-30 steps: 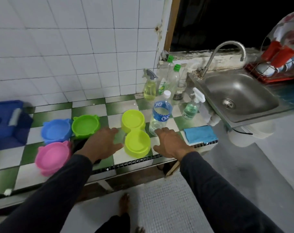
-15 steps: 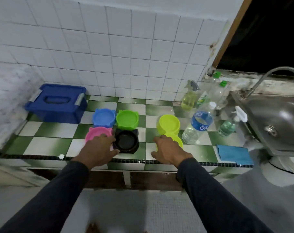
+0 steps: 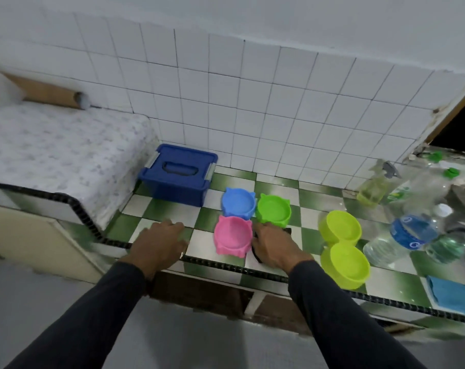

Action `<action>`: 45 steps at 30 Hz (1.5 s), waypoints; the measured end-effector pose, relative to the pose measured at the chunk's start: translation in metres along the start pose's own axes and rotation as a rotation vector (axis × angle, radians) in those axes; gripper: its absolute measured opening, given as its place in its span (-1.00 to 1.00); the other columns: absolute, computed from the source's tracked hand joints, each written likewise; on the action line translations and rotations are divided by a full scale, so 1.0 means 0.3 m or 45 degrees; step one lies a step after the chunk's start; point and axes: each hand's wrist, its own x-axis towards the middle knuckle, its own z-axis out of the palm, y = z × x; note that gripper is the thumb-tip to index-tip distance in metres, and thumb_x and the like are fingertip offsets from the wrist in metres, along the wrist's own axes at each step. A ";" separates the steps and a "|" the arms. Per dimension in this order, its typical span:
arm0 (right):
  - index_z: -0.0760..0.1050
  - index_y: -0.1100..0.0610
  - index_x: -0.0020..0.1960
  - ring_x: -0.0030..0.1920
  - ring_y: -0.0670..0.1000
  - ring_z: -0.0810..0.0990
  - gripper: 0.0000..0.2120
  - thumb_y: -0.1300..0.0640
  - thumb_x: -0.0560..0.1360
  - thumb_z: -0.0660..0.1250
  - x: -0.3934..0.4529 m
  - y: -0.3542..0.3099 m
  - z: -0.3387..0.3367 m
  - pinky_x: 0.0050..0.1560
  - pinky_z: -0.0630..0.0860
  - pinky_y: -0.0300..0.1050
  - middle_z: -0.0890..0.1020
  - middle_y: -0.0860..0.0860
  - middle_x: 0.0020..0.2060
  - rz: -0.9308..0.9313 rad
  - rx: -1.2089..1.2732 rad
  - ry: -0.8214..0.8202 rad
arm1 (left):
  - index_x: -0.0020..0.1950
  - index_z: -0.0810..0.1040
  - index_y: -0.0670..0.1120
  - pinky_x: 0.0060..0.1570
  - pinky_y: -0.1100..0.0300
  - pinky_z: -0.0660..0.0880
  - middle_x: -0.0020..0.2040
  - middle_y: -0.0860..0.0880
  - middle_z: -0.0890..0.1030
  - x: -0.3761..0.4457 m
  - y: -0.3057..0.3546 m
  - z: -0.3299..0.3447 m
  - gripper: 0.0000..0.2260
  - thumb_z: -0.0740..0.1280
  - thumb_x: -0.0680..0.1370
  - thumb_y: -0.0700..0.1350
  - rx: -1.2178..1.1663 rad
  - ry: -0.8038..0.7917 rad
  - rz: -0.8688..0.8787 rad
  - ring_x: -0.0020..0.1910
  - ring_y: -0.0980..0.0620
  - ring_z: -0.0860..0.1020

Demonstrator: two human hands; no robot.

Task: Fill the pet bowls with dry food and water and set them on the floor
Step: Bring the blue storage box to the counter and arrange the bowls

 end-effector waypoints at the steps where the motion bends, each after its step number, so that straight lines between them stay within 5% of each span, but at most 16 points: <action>1: 0.42 0.12 0.33 0.13 0.23 0.56 -0.65 0.02 0.61 0.12 0.024 -0.040 0.003 0.16 0.55 0.17 0.57 0.16 0.16 0.001 -0.003 -0.002 | 0.42 0.45 0.02 0.28 -0.08 0.48 0.35 -0.07 0.52 0.009 -0.049 -0.009 -0.63 0.20 0.66 0.13 -0.019 0.024 -0.006 0.28 -0.11 0.51; 9: 0.43 0.16 0.27 0.10 0.29 0.56 -0.71 0.04 0.66 0.10 0.203 -0.305 0.042 0.14 0.53 0.18 0.54 0.19 0.12 -0.012 -0.014 0.066 | 0.25 0.49 -0.06 0.11 -0.08 0.52 0.17 -0.12 0.53 0.103 -0.347 -0.069 -0.72 0.15 0.69 0.08 -0.108 0.127 -0.003 0.14 -0.18 0.52; 17: 0.41 0.14 0.31 0.15 0.25 0.49 -0.67 -0.03 0.69 0.09 0.388 -0.457 0.025 0.13 0.49 0.17 0.50 0.18 0.17 -0.018 -0.022 0.061 | 0.45 0.43 -0.04 0.21 -0.06 0.48 0.34 -0.12 0.47 0.269 -0.477 -0.109 -0.63 0.13 0.71 0.09 -0.199 0.153 -0.017 0.27 -0.16 0.47; 26: 0.43 0.17 0.24 0.17 0.26 0.50 -0.70 -0.02 0.68 0.12 0.676 -0.479 -0.022 0.16 0.52 0.20 0.47 0.18 0.19 0.003 0.059 0.079 | 0.41 0.47 -0.07 0.16 -0.04 0.51 0.28 -0.16 0.53 0.586 -0.544 -0.136 -0.65 0.17 0.70 0.07 -0.227 0.204 -0.007 0.20 -0.17 0.52; 32: 0.39 0.16 0.36 0.22 0.22 0.46 -0.63 -0.06 0.69 0.11 0.838 -0.463 -0.047 0.19 0.52 0.18 0.43 0.19 0.28 0.054 0.038 0.070 | 0.43 0.45 -0.09 0.17 -0.03 0.50 0.27 -0.19 0.54 0.771 -0.585 -0.142 -0.64 0.17 0.70 0.06 -0.209 0.220 -0.007 0.14 -0.16 0.54; 37: 0.35 0.14 0.43 0.31 0.23 0.41 -0.60 -0.05 0.70 0.10 0.926 -0.452 -0.046 0.29 0.47 0.23 0.36 0.19 0.37 0.108 0.048 0.028 | 0.41 0.46 -0.11 -0.03 0.12 0.42 0.20 -0.20 0.54 0.879 -0.611 -0.125 -0.67 0.22 0.69 0.00 -0.186 0.285 0.053 -0.09 -0.01 0.41; 45: 0.36 0.16 0.36 0.25 0.24 0.43 -0.66 -0.02 0.69 0.11 1.015 -0.453 0.001 0.26 0.49 0.20 0.32 0.21 0.37 0.185 0.063 0.017 | 0.38 0.47 -0.15 -0.15 0.08 0.47 0.08 -0.18 0.54 1.040 -0.667 -0.090 -0.69 0.21 0.69 -0.05 -0.269 0.226 0.092 -0.13 -0.06 0.49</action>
